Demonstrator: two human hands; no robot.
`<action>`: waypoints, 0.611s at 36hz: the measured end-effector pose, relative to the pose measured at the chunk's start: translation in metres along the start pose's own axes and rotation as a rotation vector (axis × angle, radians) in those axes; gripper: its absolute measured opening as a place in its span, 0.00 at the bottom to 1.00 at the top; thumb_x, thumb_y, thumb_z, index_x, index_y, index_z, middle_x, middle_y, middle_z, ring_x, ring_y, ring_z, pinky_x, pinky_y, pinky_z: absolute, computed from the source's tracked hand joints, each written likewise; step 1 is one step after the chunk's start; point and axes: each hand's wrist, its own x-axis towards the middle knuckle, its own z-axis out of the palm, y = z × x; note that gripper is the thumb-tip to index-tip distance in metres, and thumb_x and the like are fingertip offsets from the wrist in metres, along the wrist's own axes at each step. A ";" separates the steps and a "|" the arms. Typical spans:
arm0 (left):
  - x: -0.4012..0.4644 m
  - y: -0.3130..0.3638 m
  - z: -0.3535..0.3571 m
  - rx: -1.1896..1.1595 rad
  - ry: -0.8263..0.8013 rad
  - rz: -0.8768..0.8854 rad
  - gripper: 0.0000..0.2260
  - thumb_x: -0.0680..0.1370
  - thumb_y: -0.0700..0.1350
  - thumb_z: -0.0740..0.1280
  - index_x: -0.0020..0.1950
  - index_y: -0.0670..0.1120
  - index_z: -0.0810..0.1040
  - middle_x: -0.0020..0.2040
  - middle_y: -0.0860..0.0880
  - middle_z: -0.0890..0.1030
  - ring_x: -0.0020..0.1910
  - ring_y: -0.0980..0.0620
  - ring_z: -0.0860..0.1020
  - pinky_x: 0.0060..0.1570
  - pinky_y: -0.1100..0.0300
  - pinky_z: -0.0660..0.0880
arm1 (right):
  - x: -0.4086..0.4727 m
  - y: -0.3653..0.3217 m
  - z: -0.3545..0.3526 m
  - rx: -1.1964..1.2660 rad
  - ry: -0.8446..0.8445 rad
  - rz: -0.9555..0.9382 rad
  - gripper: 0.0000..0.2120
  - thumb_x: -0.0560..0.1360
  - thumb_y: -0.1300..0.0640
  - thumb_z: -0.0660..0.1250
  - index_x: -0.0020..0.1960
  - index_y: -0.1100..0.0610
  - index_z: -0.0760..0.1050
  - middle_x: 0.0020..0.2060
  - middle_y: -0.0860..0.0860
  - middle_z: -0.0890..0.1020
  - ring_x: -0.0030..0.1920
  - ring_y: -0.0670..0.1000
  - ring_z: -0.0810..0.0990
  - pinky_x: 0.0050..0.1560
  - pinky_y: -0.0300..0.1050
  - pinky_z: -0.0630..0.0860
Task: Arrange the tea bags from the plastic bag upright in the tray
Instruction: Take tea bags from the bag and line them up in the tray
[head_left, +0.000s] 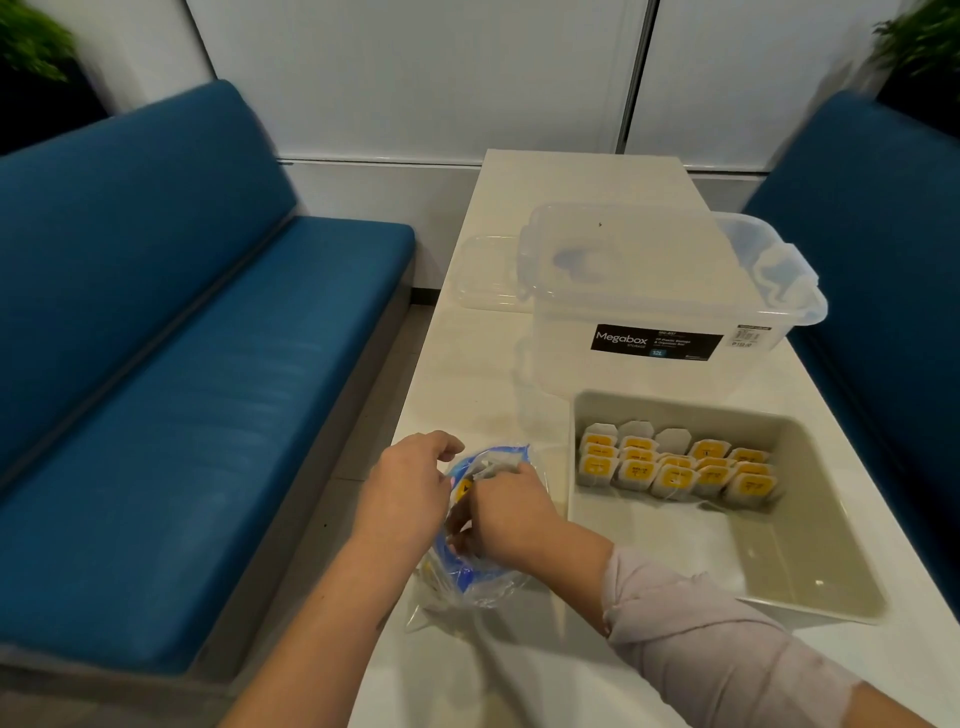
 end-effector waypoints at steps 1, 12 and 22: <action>0.000 0.000 0.000 0.000 0.000 -0.002 0.13 0.76 0.40 0.68 0.58 0.53 0.78 0.54 0.53 0.80 0.47 0.53 0.80 0.47 0.59 0.78 | 0.000 0.000 0.001 0.004 0.002 0.003 0.22 0.79 0.43 0.59 0.70 0.50 0.67 0.59 0.52 0.75 0.60 0.54 0.72 0.65 0.48 0.66; -0.001 -0.002 -0.001 -0.002 0.007 0.016 0.13 0.77 0.39 0.67 0.59 0.53 0.77 0.55 0.53 0.80 0.48 0.53 0.79 0.47 0.59 0.79 | -0.002 0.007 0.008 0.193 0.208 0.043 0.16 0.73 0.40 0.65 0.52 0.49 0.81 0.45 0.46 0.81 0.49 0.50 0.75 0.58 0.47 0.61; -0.001 -0.003 -0.002 0.003 0.006 0.004 0.12 0.76 0.41 0.68 0.58 0.53 0.78 0.55 0.54 0.80 0.47 0.54 0.79 0.46 0.59 0.79 | -0.013 0.032 -0.005 0.462 0.316 0.012 0.05 0.70 0.49 0.72 0.41 0.49 0.80 0.40 0.45 0.83 0.45 0.48 0.78 0.54 0.45 0.64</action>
